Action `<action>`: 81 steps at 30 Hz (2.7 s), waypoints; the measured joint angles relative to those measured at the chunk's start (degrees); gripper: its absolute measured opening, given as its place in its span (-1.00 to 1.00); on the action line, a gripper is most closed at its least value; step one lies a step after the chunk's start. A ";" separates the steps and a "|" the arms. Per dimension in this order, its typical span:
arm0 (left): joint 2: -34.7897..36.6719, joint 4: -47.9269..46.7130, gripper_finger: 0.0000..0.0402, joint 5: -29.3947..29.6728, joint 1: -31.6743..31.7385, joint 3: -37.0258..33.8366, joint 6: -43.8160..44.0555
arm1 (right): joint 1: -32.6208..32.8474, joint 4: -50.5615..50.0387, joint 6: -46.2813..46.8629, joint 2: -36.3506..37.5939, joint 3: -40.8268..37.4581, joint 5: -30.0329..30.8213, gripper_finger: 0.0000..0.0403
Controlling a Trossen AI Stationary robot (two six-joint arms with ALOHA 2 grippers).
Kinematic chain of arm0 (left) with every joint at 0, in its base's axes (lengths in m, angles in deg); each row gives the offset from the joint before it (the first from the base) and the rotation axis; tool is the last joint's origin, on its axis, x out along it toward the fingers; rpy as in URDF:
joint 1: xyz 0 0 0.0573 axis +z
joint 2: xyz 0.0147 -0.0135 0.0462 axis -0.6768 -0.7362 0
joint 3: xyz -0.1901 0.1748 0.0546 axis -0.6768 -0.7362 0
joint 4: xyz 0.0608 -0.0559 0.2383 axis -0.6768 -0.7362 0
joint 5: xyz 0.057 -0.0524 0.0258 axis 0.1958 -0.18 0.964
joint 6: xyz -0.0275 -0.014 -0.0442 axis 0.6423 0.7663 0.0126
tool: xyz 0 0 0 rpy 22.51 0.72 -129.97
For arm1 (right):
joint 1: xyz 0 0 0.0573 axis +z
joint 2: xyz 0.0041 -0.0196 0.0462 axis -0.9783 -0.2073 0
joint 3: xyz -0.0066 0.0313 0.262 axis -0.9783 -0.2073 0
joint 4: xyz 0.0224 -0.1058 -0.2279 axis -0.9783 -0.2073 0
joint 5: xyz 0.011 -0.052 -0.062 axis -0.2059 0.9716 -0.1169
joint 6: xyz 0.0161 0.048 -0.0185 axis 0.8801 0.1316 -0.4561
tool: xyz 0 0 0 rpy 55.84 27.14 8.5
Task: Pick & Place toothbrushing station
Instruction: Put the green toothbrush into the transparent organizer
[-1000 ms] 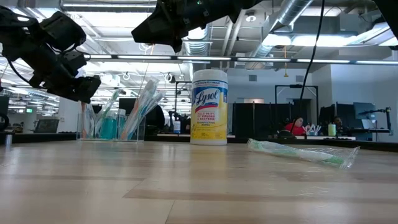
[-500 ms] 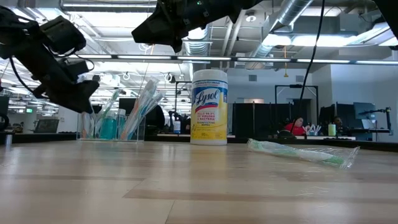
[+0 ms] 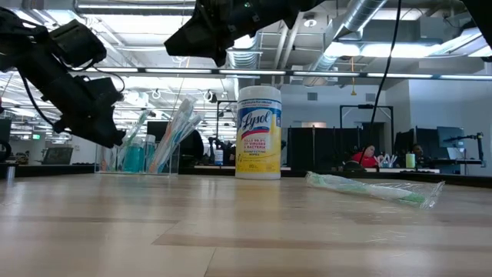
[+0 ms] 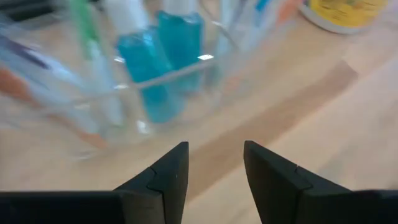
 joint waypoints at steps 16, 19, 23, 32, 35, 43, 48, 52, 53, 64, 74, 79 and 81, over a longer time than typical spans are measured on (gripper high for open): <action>-0.02 6.65 -0.30 -5.75 -14.36 0.00 1.14 | 0.00 -18.46 1.13 0.00 -0.02 0.00 -0.62; -0.07 11.55 -0.32 -5.74 -18.34 0.02 1.09 | -0.02 -23.64 1.97 0.00 -0.02 0.00 -0.62; -0.11 16.41 -0.33 -5.59 -23.12 0.02 1.06 | 0.02 -27.72 3.42 0.00 -1.05 -0.01 -0.62; -0.11 21.07 -0.35 -3.06 -32.44 0.02 1.12 | 0.00 -31.55 8.83 -0.07 -7.93 0.00 -0.62; -0.12 21.90 -0.36 -0.48 -35.12 0.02 1.09 | 0.00 -31.14 11.34 0.12 -9.89 0.00 -0.62; -0.13 22.60 -0.37 5.62 -40.03 0.02 1.12 | 0.02 -36.74 15.65 0.17 -11.26 4.17 -0.62; -1.24 22.82 -0.37 7.05 -41.44 0.02 1.13 | 0.06 -40.34 18.76 0.17 -11.23 6.63 -0.62; -3.55 23.41 -0.37 7.12 -41.64 0.02 1.29 | 0.19 -42.76 21.06 0.17 -11.23 9.10 -0.62; -4.32 23.77 -0.37 7.23 -41.64 0.02 1.31 | 0.37 -43.09 21.73 0.17 -11.23 10.45 -0.62; -11.58 29.79 -0.37 7.27 -41.64 0.02 1.14 | 3.45 -46.19 26.71 0.17 -11.23 16.48 -0.62; -12.57 31.50 -0.37 7.22 -41.64 0.02 0.98 | 4.66 -45.11 32.82 0.15 -15.71 18.04 -0.62; -12.57 31.75 -0.37 7.21 -41.64 0.02 0.91 | 4.66 -41.55 34.07 0.24 -18.25 17.34 -0.62; -12.57 31.80 -0.37 7.20 -41.64 0.02 0.91 | 4.66 -40.61 34.18 0.24 -18.34 16.76 -0.62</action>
